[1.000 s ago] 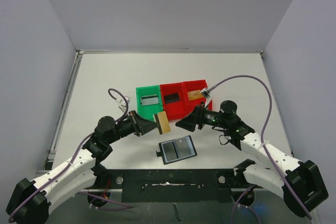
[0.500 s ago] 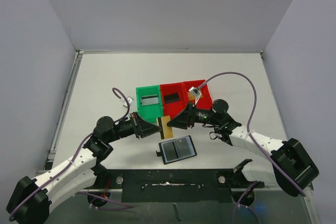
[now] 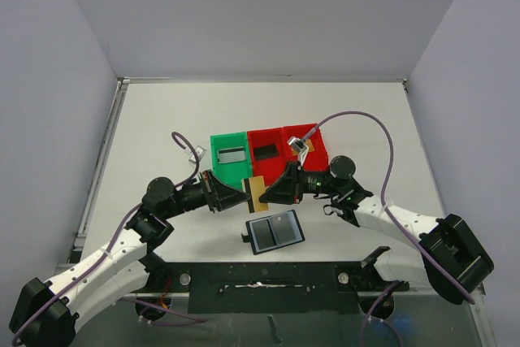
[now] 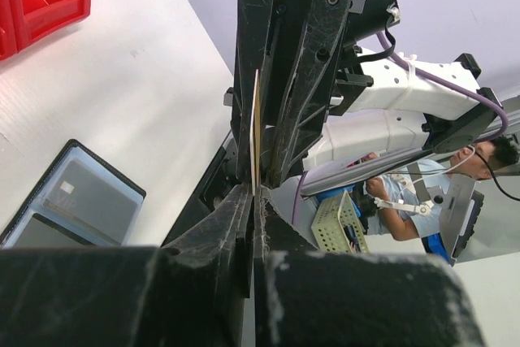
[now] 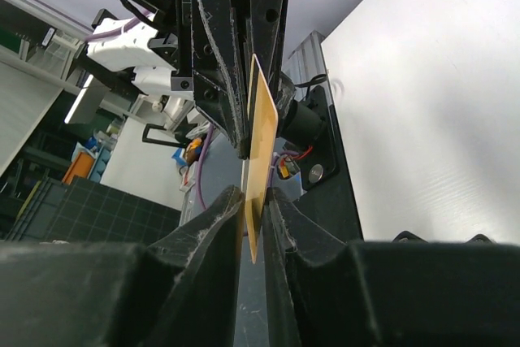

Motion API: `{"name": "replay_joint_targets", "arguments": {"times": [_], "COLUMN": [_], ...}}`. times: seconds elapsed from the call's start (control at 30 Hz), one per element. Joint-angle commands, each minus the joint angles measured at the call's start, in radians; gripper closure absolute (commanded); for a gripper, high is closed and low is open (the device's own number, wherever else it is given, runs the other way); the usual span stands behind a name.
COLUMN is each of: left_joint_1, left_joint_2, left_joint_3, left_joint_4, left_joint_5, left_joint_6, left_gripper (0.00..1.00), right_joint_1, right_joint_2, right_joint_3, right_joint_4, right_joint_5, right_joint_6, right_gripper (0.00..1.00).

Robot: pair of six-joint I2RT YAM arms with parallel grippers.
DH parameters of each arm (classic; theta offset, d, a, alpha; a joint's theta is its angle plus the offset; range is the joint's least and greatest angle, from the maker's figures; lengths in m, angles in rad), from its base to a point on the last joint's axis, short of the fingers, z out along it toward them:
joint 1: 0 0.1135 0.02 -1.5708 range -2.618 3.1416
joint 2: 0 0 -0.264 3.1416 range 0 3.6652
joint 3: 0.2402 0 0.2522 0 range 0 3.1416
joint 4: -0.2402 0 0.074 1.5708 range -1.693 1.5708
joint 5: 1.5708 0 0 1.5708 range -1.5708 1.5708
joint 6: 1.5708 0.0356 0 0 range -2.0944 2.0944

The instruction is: Take the credit cards out of the card holder

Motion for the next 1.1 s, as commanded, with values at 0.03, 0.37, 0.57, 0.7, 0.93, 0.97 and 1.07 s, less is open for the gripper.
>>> {"name": "replay_joint_targets", "arguments": {"times": [0.03,0.37,0.57,0.7,0.93,0.97,1.07], "left_joint_1": [-0.007,-0.018,-0.020,-0.021,-0.016,-0.016,-0.016], "left_joint_2": [-0.012,0.015,0.007,0.018,-0.040,-0.054,-0.086], "left_joint_3": [0.037,0.043,0.056,0.091,0.221,0.237,0.297], "left_joint_4": [0.036,0.054,0.008,-0.098,-0.511,-0.570,-0.780], "left_joint_5": [0.020,0.052,0.029,0.040,-0.208,-0.267,-0.502], "left_joint_6": [0.013,0.011,0.028,0.087,0.266,0.280,0.346], "left_gripper": [1.00,1.00,1.00,0.72,0.32,0.32,0.31], "right_joint_1": [0.019,0.019,0.000,-0.008,-0.093,-0.106,-0.118], "right_joint_2": [-0.024,0.018,-0.014,-0.065,-0.266,-0.292,-0.351], "right_joint_3": [0.024,0.031,0.003,0.004,0.096,0.127,0.193], "right_joint_4": [0.084,0.141,0.137,0.085,-0.444,-0.566,-0.788], "right_joint_5": [0.003,0.030,0.032,0.056,0.257,0.315,0.581], "right_joint_6": [0.034,0.079,0.079,0.032,-0.380,-0.513,-0.801], "right_gripper": [0.82,0.86,1.00,1.00,1.00,1.00,1.00]}}
